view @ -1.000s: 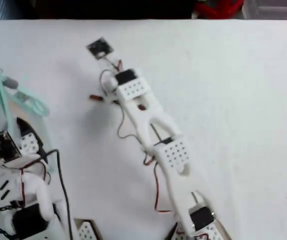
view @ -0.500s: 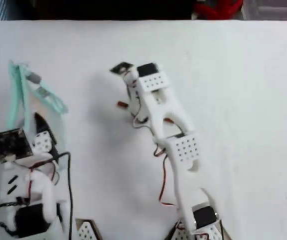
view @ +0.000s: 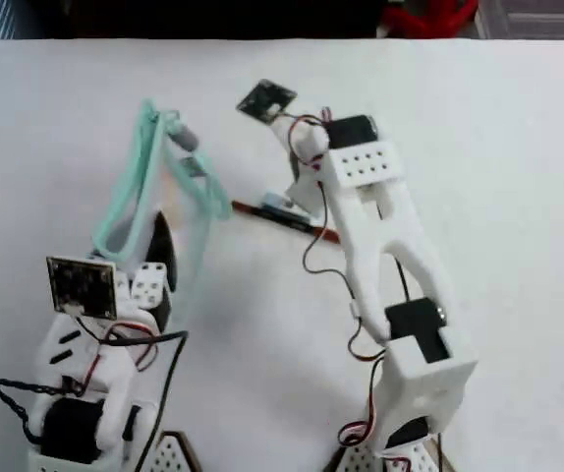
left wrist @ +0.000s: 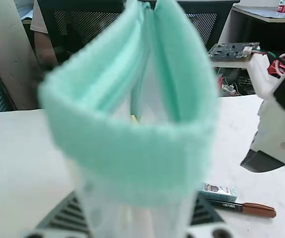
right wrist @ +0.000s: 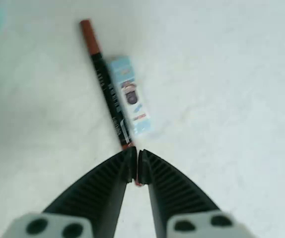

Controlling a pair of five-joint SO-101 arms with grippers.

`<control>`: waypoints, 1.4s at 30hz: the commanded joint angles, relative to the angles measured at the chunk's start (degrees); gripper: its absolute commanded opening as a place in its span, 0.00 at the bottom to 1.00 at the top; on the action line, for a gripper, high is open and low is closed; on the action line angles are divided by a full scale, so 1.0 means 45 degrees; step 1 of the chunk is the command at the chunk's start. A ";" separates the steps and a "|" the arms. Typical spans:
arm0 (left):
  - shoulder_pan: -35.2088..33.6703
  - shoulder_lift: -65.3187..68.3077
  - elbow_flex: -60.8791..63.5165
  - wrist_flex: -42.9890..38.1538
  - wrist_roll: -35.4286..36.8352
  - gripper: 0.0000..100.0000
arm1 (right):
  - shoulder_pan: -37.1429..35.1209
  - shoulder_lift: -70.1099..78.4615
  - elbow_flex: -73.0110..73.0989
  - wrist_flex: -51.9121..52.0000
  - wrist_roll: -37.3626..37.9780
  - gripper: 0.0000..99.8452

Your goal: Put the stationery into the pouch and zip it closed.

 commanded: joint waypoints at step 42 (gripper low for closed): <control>-0.0049 -0.0147 -0.1094 0.2618 0.0176 0.02 | -0.1065 -0.5480 0.3106 0.2042 0.1719 0.02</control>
